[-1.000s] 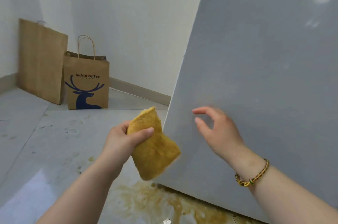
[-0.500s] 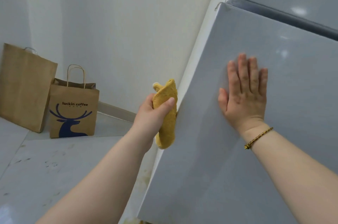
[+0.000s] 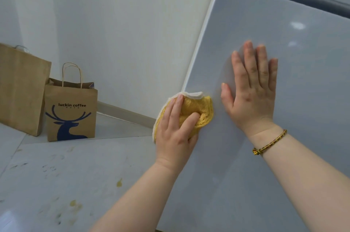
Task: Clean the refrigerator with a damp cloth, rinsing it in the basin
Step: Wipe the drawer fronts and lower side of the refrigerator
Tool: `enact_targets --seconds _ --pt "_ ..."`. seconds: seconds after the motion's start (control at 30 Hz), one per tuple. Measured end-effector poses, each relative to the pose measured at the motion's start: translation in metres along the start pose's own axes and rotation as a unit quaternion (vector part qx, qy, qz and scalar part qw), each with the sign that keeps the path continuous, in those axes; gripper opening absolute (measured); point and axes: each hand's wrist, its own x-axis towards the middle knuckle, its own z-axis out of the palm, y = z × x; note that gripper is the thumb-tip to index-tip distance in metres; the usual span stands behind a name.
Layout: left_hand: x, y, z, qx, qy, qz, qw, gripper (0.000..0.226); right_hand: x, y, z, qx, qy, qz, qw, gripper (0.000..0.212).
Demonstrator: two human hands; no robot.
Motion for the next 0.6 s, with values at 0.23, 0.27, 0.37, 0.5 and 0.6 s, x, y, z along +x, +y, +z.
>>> enact_targets --seconds 0.23,0.27,0.37,0.5,0.6 --pt "-0.057 -0.007 -0.016 0.058 -0.090 -0.043 0.993 0.025 0.000 0.001 0.000 0.008 -0.008 0.003 1.000 0.053" --pt "-0.068 -0.008 -0.023 0.072 -0.142 -0.070 0.985 0.028 0.000 0.001 -0.002 0.012 -0.015 0.005 1.000 0.054" --pt "-0.092 -0.006 -0.051 0.068 -0.287 -0.290 0.910 0.026 0.002 -0.001 -0.010 0.044 -0.029 0.012 0.999 0.054" --pt "-0.089 -0.001 -0.087 -0.180 -0.203 -0.543 0.794 0.025 -0.015 -0.024 -0.026 0.166 -0.024 -0.015 0.986 0.046" --pt "-0.058 0.005 -0.109 -0.311 -0.115 -0.645 0.689 0.014 -0.037 -0.053 -0.035 0.297 -0.051 0.019 0.953 0.040"
